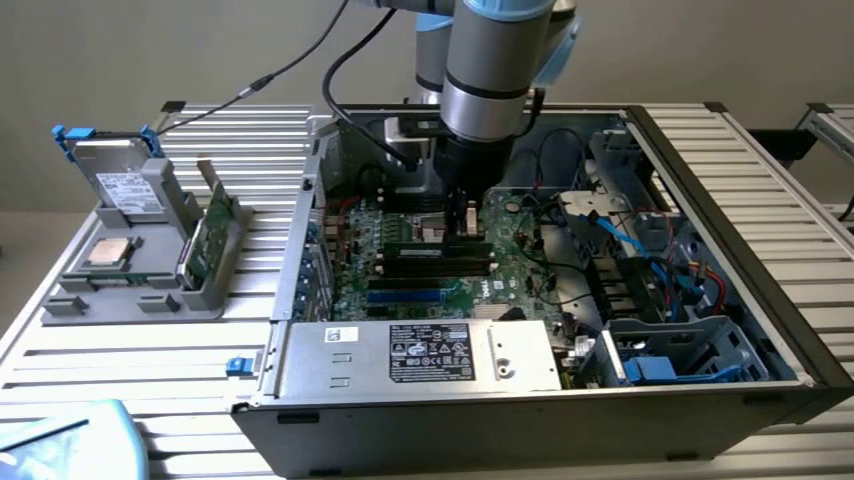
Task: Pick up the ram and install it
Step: 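Insert the ram into the slot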
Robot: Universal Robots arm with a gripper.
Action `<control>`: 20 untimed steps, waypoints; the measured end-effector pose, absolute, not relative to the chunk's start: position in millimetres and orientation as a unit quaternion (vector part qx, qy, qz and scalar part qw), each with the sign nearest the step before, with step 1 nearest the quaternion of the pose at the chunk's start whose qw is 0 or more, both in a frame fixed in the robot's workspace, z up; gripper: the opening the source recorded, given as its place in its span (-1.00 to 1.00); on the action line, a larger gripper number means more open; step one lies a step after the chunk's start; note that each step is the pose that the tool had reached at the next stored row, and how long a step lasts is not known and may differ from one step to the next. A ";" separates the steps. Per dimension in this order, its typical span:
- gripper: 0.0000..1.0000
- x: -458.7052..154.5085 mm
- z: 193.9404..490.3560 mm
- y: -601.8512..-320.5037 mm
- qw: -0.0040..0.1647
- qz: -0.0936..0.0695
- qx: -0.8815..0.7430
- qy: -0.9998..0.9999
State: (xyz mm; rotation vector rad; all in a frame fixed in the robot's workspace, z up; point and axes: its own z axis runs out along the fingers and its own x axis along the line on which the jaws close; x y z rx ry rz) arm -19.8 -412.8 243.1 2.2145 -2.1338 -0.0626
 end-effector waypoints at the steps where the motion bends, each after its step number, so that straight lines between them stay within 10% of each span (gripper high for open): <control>1: -0.73 -19.8 243.1 -412.8 0.033 -0.020 0.720 -0.693; 20: -0.73 -20.2 228.8 -410.7 0.030 -0.015 0.722 -0.691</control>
